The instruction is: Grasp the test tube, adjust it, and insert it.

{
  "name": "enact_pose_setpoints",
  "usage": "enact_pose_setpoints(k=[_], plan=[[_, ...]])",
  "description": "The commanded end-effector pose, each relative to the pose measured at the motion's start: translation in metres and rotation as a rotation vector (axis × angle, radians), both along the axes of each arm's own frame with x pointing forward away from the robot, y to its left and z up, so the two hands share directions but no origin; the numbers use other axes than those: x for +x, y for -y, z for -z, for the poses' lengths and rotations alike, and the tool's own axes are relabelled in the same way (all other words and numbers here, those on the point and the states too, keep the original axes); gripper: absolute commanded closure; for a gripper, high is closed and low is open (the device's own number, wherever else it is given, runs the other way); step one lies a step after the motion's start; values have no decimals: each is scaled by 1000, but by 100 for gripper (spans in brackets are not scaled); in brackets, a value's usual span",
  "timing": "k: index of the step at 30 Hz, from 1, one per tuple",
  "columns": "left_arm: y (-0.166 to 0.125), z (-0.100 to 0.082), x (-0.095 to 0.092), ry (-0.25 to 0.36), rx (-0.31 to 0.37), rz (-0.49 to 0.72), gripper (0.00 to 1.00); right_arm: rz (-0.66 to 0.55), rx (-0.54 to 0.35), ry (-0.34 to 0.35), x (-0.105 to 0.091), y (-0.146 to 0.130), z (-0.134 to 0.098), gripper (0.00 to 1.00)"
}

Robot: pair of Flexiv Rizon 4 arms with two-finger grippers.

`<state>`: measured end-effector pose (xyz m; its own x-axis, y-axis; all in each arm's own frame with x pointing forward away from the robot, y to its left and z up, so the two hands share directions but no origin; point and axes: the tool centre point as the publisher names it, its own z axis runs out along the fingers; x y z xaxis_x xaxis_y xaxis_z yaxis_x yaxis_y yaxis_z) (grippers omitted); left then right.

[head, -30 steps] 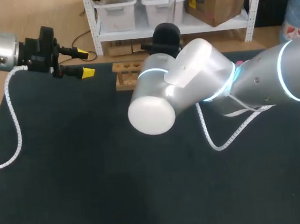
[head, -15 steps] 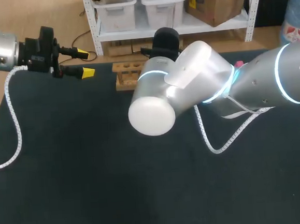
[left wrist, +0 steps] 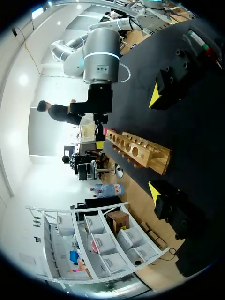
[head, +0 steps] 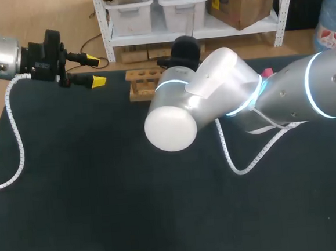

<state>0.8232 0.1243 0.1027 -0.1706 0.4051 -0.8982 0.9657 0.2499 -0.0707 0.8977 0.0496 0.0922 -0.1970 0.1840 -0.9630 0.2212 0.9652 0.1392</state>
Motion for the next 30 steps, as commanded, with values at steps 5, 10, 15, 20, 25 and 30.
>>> enact_pose_setpoints(k=[5, 10, 15, 20, 25, 30], plan=[[0, 1, -1, 2, -2, -1, 0, -23, -5, -33, 1, -5, 16, 100], [0, 1, -1, 2, -2, -1, 0, -25, -7, -39, 0, -4, 23, 100], [0, 1, -1, 2, -2, -1, 0, -27, -10, -47, 0, -3, 28, 100], [0, 1, -1, 2, -2, -1, 0, -27, -11, -42, 1, -2, 27, 83], [0, 1, -1, 2, -2, -1, 0, -24, -7, -36, 0, -3, 23, 71], [0, 1, -1, 2, -2, -1, 0, -22, 1, -34, -4, -5, 20, 70]])
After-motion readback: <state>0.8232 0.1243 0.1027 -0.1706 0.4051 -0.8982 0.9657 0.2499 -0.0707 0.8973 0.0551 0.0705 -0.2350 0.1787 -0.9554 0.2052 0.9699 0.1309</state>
